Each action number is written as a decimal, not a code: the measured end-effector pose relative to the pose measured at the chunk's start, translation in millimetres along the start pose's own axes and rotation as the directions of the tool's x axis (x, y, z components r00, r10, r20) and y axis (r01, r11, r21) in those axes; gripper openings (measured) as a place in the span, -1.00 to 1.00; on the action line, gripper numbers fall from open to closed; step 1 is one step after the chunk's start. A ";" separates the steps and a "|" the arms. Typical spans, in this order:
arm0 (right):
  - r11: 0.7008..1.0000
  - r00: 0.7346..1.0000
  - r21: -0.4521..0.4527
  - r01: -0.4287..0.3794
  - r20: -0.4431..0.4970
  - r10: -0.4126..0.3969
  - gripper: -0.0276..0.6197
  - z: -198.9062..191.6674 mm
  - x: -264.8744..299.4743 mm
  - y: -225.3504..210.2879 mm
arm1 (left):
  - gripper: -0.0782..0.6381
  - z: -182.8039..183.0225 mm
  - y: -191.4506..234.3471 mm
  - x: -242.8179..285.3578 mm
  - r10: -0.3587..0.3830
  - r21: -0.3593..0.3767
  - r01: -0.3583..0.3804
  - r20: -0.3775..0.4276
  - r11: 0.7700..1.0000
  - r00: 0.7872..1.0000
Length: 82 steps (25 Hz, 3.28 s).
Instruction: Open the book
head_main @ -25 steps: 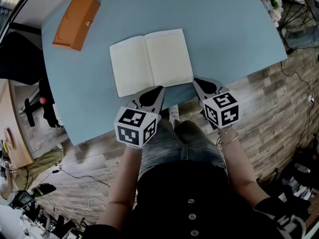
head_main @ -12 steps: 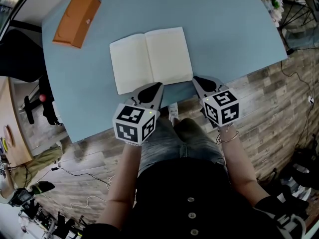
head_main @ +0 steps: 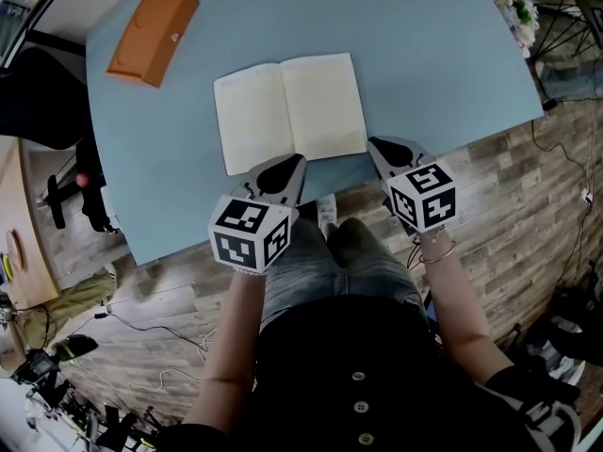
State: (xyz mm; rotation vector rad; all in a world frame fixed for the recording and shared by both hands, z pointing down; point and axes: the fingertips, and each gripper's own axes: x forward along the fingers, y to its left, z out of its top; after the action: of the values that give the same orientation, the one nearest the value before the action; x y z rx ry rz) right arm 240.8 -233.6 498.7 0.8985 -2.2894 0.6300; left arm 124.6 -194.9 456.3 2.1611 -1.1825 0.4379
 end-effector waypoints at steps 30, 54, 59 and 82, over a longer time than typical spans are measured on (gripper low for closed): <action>0.993 0.978 -0.111 0.028 0.209 -0.005 -0.90 112.8 -38.1 57.9 | -0.75 79.8 14.5 -58.8 -0.063 0.164 0.043 0.122 0.986 0.991; 0.990 0.909 -0.143 -0.009 0.412 0.068 -0.90 172.1 -62.1 131.1 | -0.75 110.1 10.8 -93.3 -0.154 0.238 0.102 0.208 0.966 0.966; 0.991 0.891 -0.133 -0.015 0.448 0.074 -0.90 180.2 -63.2 136.3 | -0.75 101.0 10.2 -92.6 -0.176 0.228 0.131 0.193 0.965 0.965; 0.990 0.920 -0.140 -0.034 0.383 0.086 -0.90 154.8 -34.3 154.8 | -0.75 71.7 20.3 -72.7 -0.130 0.232 0.110 0.074 0.967 0.989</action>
State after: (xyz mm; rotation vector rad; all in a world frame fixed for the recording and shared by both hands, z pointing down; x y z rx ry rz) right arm 95.0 -210.7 333.4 0.9605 -2.6849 0.3414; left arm 67.5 -204.7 369.9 2.4571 -1.0844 0.4464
